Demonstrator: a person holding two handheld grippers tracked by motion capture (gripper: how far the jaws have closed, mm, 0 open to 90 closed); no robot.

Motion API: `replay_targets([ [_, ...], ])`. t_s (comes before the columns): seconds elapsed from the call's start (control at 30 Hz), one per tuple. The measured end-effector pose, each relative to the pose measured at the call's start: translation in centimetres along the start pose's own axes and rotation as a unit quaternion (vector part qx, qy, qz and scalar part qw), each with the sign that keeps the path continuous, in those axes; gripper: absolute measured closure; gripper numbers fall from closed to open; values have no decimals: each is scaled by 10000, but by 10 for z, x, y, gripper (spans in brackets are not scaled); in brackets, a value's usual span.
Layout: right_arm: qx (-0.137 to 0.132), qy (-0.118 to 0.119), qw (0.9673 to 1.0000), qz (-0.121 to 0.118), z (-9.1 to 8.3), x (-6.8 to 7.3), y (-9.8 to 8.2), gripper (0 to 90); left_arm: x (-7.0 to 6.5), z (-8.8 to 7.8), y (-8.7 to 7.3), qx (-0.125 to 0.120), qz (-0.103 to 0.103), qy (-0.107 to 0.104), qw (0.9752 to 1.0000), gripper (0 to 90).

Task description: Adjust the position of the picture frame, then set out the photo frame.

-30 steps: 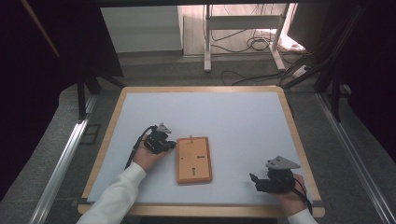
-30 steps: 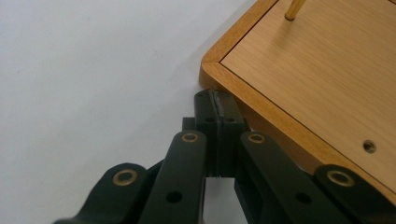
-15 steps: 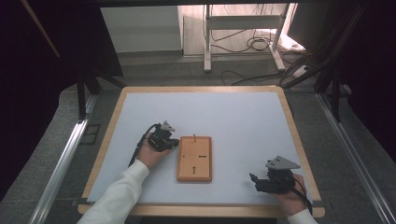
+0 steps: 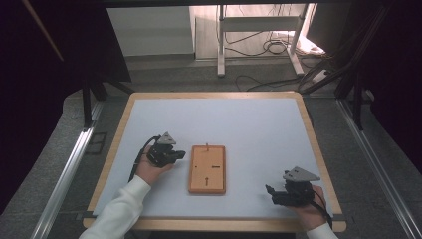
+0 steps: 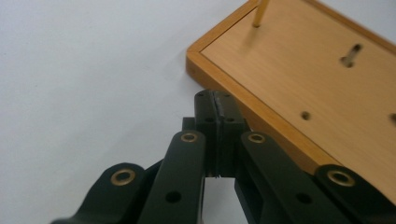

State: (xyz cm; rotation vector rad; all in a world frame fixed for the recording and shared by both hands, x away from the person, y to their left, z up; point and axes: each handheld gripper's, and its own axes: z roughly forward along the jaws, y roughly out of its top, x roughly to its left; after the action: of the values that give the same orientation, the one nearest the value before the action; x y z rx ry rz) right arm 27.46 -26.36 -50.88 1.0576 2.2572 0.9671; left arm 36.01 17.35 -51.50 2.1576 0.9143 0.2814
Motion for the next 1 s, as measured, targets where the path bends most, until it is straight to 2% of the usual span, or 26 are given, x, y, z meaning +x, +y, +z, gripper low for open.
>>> replay_targets([
  [0.03,-46,9,10000,-13,0,0,0,154,-1,-3,-2,-90,14,-57,9999,824],
  [0.13,-77,28,10000,-28,1,1,1,154,-3,-6,-5,-212,48,-54,9997,711],
  [0.17,-90,41,9999,-34,1,1,1,154,-4,-7,-5,-256,48,-53,9996,711],
  [0.27,-144,82,9999,-42,1,2,1,153,-5,-10,-6,-239,22,-89,9997,511],
  [0.37,-156,106,9998,-55,0,3,2,152,-4,-10,-6,-287,27,-151,9995,435],
  [0.6,-264,187,9995,-51,0,4,1,145,-7,-9,-5,-383,188,-199,9989,376],
  [0.77,-300,255,9992,-84,0,6,3,141,-8,-9,-2,-409,289,-131,9987,365],
  [1.0,-307,334,9989,-68,1,10,3,140,-12,-3,8,-446,408,-160,9980,359],
])
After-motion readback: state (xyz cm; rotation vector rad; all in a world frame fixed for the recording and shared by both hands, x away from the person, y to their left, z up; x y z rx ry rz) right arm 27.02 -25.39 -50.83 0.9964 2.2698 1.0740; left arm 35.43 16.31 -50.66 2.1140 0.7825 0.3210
